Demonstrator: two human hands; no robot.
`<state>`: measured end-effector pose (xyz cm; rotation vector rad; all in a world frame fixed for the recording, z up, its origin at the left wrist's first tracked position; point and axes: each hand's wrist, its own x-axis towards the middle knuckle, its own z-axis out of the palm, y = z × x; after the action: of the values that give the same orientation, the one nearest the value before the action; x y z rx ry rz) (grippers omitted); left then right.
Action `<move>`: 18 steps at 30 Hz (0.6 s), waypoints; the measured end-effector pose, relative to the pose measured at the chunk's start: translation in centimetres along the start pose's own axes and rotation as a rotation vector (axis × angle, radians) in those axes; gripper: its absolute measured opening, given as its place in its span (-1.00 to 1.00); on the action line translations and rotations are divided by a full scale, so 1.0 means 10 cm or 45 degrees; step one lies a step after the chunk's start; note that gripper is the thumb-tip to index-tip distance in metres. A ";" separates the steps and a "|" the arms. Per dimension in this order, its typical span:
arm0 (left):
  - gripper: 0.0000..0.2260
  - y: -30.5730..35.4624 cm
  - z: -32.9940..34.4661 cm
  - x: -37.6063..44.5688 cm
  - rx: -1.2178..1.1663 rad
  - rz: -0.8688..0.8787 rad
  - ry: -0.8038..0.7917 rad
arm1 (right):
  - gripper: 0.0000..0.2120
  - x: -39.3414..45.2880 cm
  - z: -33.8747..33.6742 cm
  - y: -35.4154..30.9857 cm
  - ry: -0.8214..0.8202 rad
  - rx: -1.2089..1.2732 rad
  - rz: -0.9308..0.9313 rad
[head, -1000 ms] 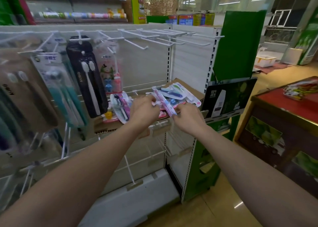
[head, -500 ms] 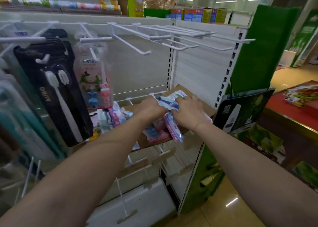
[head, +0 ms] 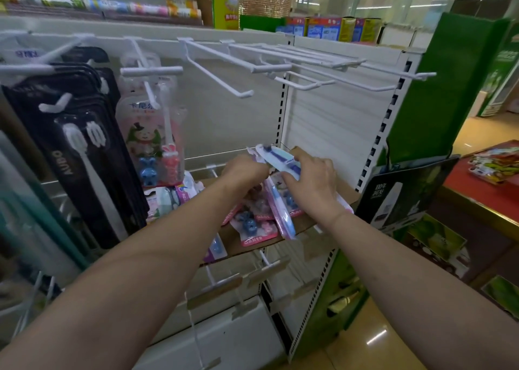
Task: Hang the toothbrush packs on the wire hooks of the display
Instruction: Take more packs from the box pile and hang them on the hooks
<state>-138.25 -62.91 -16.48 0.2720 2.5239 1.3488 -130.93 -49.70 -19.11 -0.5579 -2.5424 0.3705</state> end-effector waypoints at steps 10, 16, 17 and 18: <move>-0.86 0.23 -0.12 -0.33 -0.500 -0.014 0.047 | -0.52 -0.21 -0.37 -0.16 0.063 0.914 0.568; -0.90 0.27 -0.16 -0.68 -0.621 -0.011 0.115 | -0.82 -0.46 -0.58 -0.19 -0.051 1.243 0.724; -0.89 0.26 -0.16 -0.76 -0.634 -0.004 0.115 | -0.80 -0.53 -0.61 -0.18 -0.041 1.236 0.699; -0.86 0.26 -0.16 -0.83 -0.646 -0.001 0.110 | -0.77 -0.60 -0.64 -0.18 -0.039 1.233 0.670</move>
<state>-130.77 -65.13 -12.26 0.1084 2.1401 1.9692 -123.34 -53.03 -15.66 -0.7851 -1.8567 1.6582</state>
